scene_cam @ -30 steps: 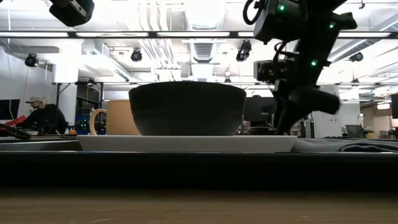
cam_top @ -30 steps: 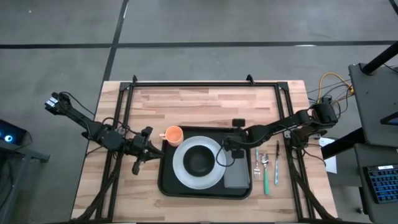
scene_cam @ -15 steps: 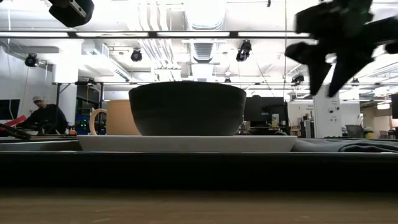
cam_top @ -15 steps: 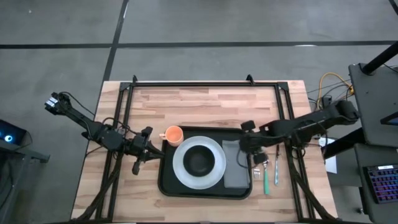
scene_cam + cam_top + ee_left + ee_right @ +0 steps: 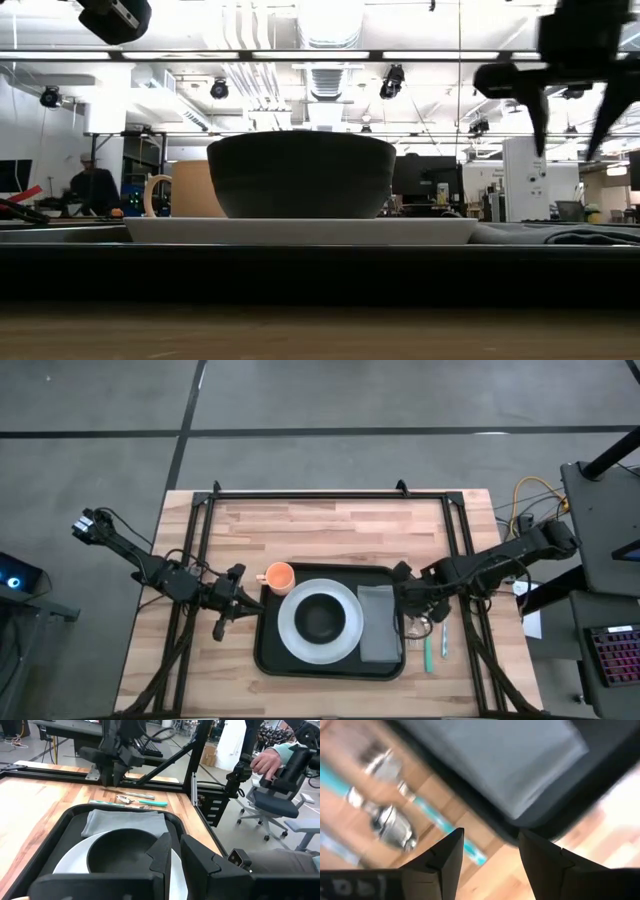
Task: Set up tray
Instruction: Put the green fork on the gray napkin
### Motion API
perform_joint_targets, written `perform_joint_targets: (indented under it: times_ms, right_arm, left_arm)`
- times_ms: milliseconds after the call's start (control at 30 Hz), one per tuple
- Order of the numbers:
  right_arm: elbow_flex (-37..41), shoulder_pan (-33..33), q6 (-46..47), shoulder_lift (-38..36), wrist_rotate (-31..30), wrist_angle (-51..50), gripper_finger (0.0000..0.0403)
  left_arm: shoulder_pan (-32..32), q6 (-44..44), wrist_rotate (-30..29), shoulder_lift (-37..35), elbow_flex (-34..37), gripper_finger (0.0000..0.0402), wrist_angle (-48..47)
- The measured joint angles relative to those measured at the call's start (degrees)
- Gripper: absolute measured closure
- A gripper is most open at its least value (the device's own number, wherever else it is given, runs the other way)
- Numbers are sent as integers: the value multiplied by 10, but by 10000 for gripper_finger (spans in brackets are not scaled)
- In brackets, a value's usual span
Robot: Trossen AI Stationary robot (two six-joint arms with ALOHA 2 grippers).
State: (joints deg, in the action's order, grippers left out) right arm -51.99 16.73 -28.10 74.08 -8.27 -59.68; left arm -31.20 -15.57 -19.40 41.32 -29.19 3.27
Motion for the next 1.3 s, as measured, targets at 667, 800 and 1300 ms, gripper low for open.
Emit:
perform_joint_targets:
  times_ms: [667,800,1300]
  right_arm:
    - [49,49,-66,77,45,35,257]
    - [52,57,-66,96,45,39,257]
    - [65,79,-51,163,75,69,276]
  left_arm:
    - [0,-20,-1,0,0,378,0]
    - [0,-20,-1,0,0,378,-1]
    - [0,-23,-1,0,0,378,0]
